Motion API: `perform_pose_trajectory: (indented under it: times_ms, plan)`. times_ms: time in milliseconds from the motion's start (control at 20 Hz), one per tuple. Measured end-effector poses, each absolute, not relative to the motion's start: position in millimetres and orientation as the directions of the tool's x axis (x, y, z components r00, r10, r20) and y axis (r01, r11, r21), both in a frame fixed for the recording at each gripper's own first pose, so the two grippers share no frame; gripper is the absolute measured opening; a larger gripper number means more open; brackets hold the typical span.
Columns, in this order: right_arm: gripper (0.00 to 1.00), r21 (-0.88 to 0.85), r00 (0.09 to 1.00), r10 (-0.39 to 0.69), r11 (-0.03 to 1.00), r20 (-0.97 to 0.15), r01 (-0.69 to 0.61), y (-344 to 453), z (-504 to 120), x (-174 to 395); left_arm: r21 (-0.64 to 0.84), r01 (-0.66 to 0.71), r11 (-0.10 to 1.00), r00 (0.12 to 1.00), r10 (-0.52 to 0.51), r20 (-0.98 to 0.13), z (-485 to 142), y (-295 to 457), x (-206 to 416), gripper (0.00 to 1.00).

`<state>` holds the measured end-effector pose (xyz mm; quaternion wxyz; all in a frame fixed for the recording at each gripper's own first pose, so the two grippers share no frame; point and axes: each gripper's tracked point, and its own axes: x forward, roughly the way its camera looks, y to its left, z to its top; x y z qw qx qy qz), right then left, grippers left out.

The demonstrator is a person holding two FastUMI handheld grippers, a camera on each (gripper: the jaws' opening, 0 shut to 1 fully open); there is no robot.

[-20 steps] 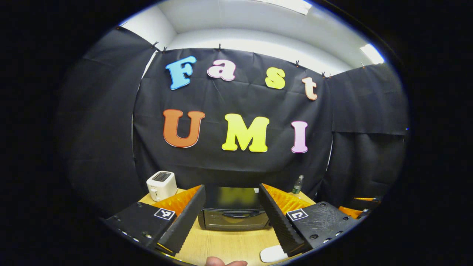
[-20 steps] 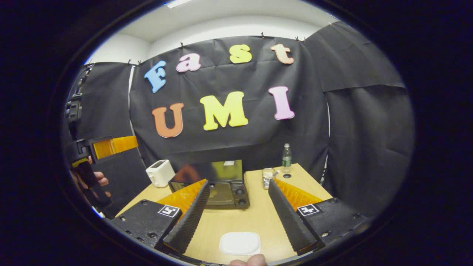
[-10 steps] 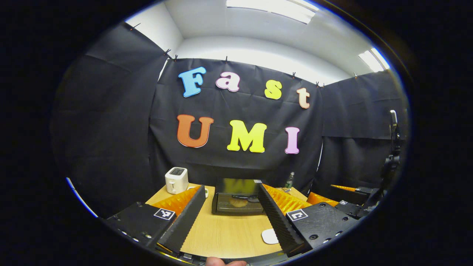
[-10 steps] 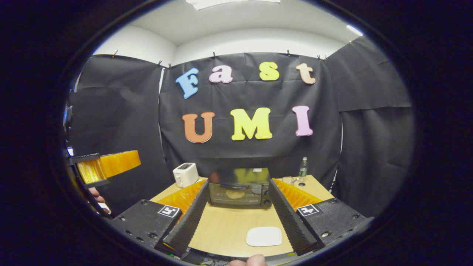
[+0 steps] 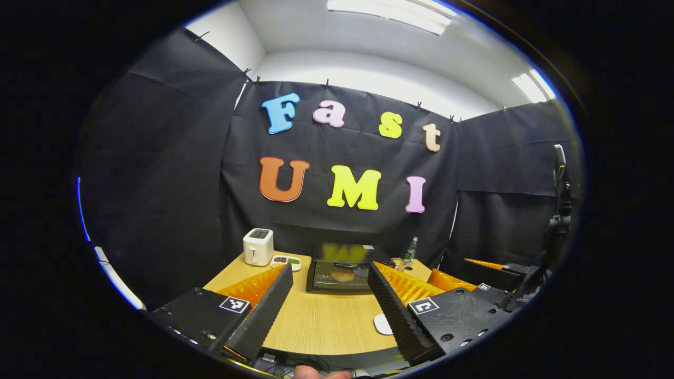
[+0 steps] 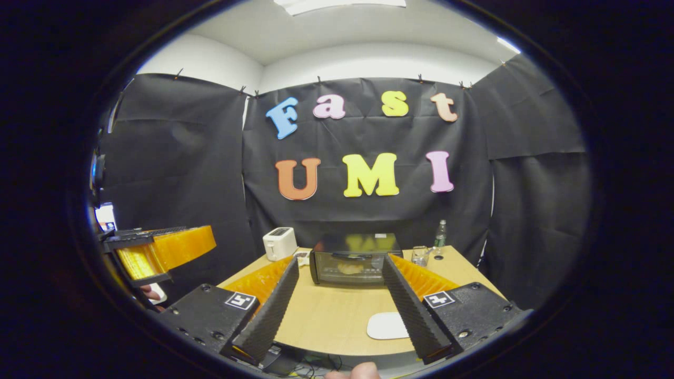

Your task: Open the electric oven with the left hand, put the food in, and close the electric oven.

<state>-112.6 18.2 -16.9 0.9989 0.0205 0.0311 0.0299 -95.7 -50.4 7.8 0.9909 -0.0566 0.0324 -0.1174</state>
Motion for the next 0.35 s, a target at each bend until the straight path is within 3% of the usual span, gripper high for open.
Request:
perform_pose_trajectory:
  times_ms: [350]
  plan:
    - [1.00,0.030,0.997,0.053,0.998,-0.058,-0.051,17.3,-15.9,-119.2,-0.105,0.238,0.966,0.966,-0.246,-0.077,-0.5,-51.5,-102.4,0.94]
